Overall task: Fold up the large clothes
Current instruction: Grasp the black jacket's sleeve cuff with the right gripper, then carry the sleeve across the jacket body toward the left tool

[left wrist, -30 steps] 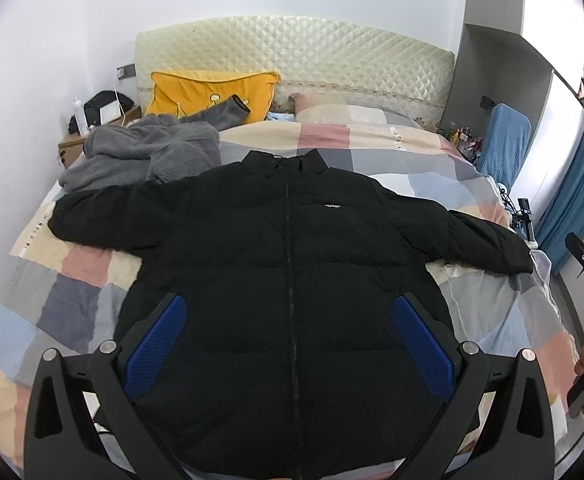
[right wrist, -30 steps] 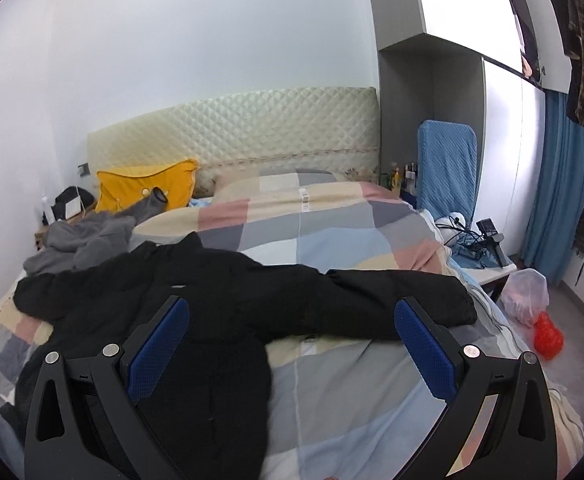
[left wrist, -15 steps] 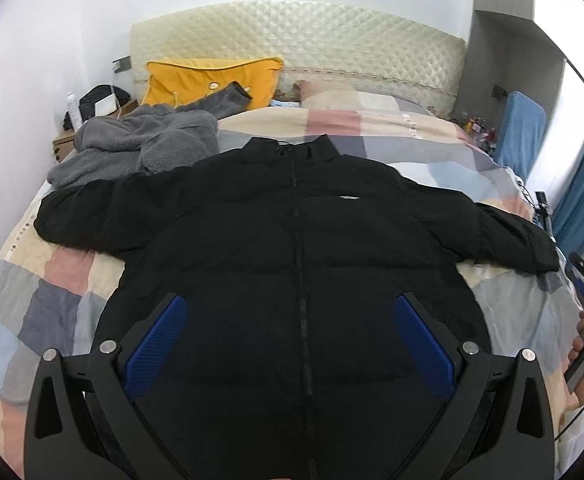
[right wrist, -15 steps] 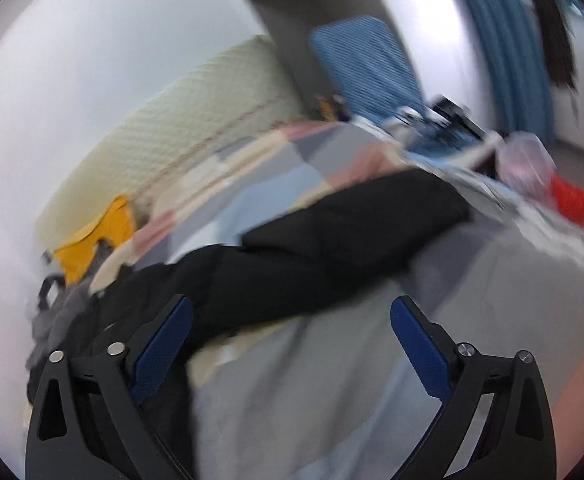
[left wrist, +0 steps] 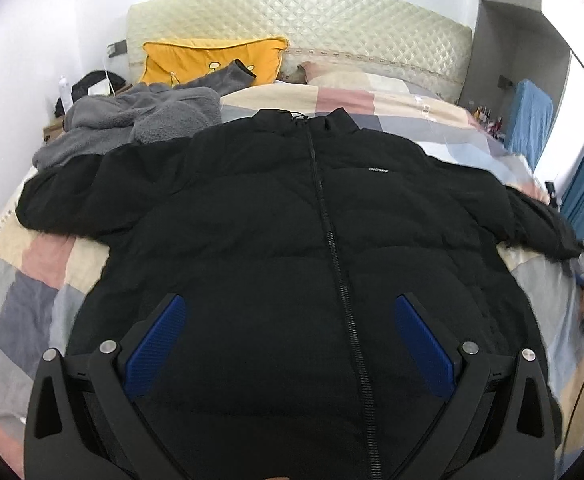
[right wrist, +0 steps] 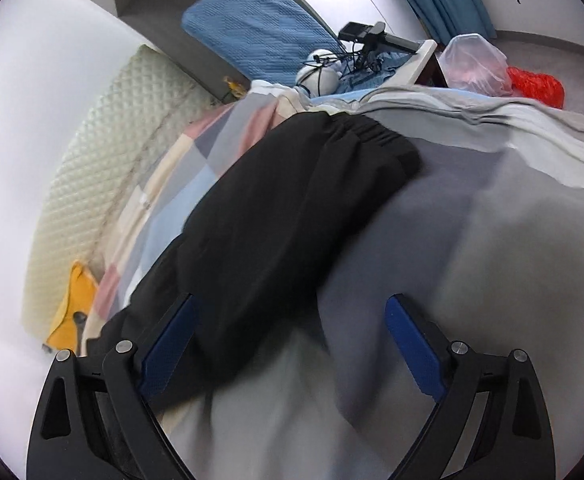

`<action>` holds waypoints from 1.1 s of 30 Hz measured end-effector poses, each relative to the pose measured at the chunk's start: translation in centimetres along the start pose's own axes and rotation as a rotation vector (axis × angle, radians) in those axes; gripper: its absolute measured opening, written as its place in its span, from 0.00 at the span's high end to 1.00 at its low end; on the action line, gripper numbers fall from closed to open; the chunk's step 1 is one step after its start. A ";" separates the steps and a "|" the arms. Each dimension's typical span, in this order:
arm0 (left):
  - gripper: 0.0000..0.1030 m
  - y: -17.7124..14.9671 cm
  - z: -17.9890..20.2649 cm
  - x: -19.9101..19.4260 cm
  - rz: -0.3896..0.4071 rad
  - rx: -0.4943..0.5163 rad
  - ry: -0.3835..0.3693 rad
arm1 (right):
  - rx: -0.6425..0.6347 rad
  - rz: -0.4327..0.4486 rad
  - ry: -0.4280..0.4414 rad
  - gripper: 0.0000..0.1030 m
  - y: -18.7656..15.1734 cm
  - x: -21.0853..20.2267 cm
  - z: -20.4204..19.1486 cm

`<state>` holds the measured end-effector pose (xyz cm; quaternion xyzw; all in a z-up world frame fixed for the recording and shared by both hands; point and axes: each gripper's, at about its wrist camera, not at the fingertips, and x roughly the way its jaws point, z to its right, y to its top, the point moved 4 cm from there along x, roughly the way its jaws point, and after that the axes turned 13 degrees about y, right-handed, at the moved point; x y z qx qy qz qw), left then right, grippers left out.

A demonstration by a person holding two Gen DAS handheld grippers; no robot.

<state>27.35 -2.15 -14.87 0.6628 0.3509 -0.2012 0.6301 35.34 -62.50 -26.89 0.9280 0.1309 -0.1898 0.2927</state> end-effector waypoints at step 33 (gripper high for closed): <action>0.00 0.8 -10.8 -6.4 0.079 -0.111 0.111 | -0.694 0.177 0.229 0.92 -5.0 -5.4 -39.1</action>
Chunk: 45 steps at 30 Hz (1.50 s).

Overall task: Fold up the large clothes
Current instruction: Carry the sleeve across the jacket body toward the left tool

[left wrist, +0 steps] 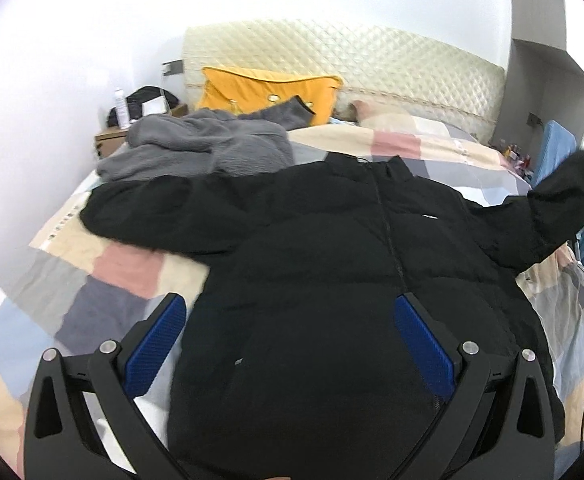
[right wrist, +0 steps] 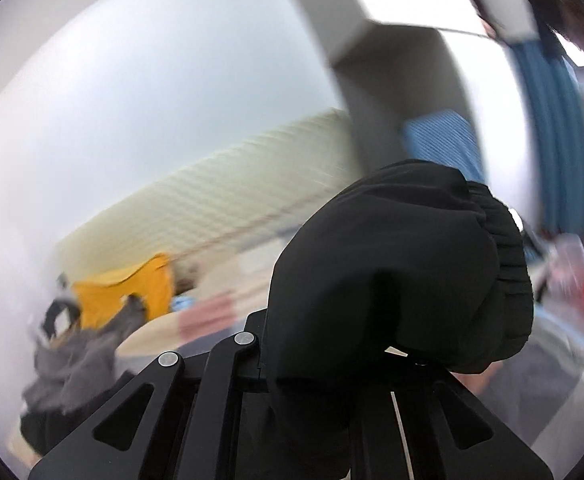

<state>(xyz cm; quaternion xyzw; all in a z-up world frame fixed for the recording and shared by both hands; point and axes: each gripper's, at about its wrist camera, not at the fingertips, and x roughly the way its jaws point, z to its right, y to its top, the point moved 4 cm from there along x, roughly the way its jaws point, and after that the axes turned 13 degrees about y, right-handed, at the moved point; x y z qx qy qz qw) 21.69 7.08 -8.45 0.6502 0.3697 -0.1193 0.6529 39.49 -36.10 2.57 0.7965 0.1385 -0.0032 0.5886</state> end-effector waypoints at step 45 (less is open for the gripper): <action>0.00 -5.0 -10.9 1.2 -0.125 -0.069 0.070 | -0.469 -0.643 0.444 0.57 -33.7 14.6 -37.2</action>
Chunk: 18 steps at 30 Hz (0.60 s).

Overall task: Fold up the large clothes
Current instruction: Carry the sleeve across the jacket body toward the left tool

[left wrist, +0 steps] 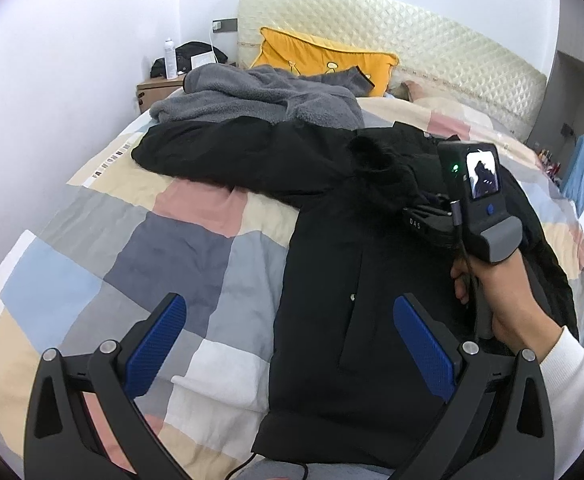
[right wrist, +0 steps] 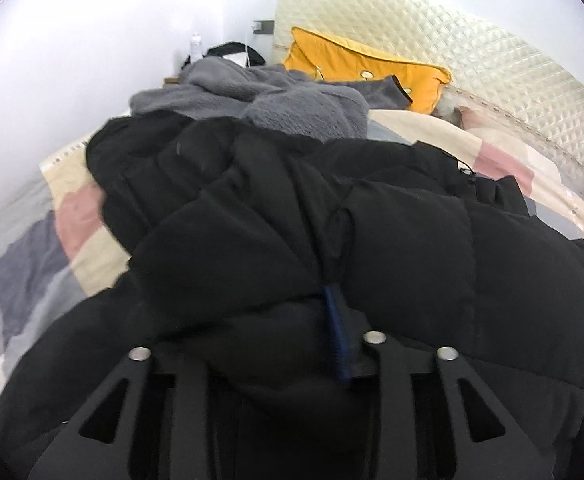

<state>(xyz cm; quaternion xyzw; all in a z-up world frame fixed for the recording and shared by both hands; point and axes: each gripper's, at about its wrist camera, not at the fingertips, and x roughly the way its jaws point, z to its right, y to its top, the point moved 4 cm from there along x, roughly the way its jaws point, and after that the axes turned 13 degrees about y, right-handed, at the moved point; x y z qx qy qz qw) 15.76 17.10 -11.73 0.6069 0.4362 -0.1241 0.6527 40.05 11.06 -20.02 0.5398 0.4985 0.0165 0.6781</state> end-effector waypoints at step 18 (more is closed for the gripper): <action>0.00 3.3 5.9 -5.6 0.081 0.024 -0.053 | 0.055 0.184 -0.012 0.47 1.3 -14.9 4.5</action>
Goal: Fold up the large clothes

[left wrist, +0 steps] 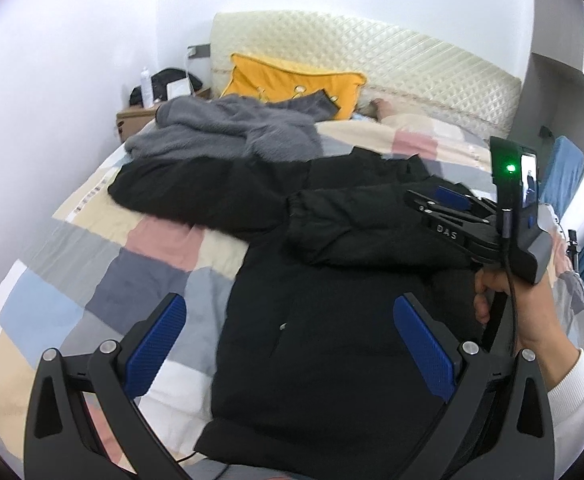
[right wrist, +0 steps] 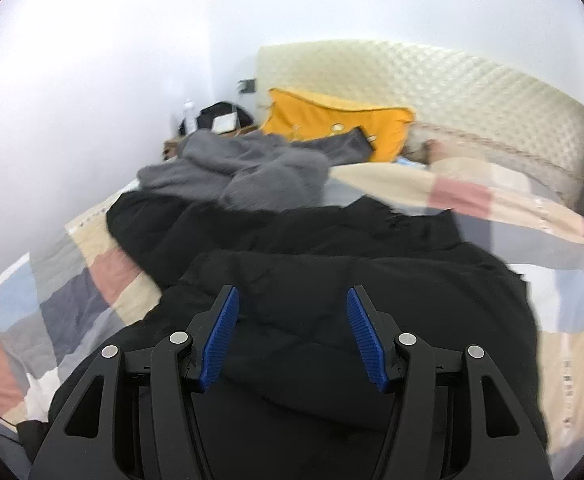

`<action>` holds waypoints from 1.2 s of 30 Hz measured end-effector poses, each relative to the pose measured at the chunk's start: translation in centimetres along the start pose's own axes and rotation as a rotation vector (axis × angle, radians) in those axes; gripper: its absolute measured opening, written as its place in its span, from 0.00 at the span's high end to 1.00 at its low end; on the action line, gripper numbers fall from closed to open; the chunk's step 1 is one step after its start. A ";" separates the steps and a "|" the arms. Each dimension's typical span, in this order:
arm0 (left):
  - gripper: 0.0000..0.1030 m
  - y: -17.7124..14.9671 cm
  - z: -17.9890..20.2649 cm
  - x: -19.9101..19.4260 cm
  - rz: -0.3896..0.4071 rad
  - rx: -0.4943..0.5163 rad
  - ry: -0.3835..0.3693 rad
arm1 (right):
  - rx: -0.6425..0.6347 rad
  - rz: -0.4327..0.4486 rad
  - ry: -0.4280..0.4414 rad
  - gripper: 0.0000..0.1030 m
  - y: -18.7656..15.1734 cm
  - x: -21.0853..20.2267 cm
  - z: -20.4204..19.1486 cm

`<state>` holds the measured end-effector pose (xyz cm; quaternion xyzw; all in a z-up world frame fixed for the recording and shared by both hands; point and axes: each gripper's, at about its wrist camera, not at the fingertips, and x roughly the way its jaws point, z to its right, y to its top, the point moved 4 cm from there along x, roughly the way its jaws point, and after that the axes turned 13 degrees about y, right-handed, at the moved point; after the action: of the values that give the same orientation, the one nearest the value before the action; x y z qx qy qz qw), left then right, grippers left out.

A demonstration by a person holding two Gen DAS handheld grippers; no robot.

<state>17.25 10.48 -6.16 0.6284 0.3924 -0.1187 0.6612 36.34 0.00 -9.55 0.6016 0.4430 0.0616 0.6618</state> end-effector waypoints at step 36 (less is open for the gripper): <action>0.10 3.1 9.0 20.9 -0.275 -0.040 -0.084 | 0.271 -0.223 -0.246 0.22 -16.3 -7.3 20.4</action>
<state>36.44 9.72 -18.74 0.5498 0.4491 -0.2267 0.6669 38.04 -24.01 -22.02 0.6353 0.4270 -0.1458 0.6267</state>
